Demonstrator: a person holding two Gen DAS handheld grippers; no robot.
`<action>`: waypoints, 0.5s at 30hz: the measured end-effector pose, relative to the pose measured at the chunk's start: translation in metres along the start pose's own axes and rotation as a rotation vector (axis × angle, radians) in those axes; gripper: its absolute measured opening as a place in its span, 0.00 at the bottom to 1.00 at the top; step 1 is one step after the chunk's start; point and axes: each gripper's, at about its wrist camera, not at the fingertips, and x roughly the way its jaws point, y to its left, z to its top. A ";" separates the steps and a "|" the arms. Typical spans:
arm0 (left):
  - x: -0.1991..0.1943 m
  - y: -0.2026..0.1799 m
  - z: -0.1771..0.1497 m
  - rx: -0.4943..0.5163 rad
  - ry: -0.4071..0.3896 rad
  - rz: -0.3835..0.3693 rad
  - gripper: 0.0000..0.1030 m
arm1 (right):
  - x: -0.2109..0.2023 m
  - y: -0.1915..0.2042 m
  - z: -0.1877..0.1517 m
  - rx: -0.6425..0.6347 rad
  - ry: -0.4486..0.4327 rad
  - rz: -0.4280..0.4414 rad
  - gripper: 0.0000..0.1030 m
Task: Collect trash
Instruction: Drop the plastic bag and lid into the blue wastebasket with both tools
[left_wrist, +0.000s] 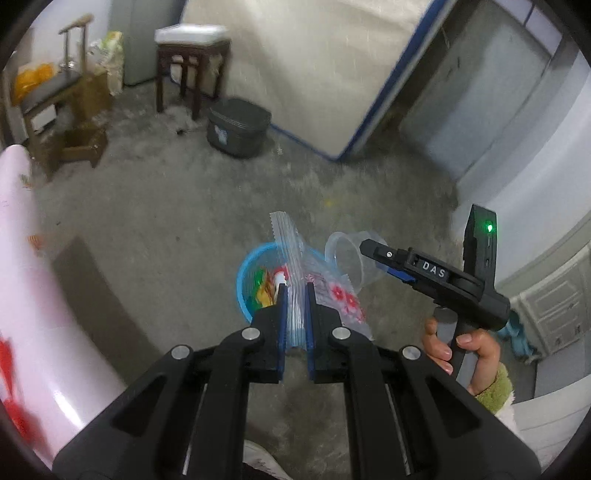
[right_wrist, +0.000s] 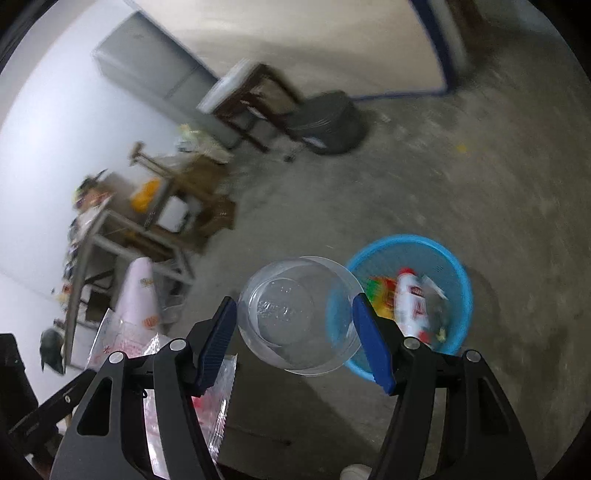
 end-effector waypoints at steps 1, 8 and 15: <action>0.014 -0.002 0.001 0.005 0.017 0.004 0.06 | 0.011 -0.016 0.001 0.028 0.010 -0.016 0.62; 0.112 -0.013 0.008 0.034 0.116 0.049 0.09 | 0.076 -0.082 0.001 0.168 0.044 -0.055 0.63; 0.191 0.006 0.002 -0.053 0.235 0.103 0.48 | 0.130 -0.143 -0.011 0.273 0.091 -0.183 0.75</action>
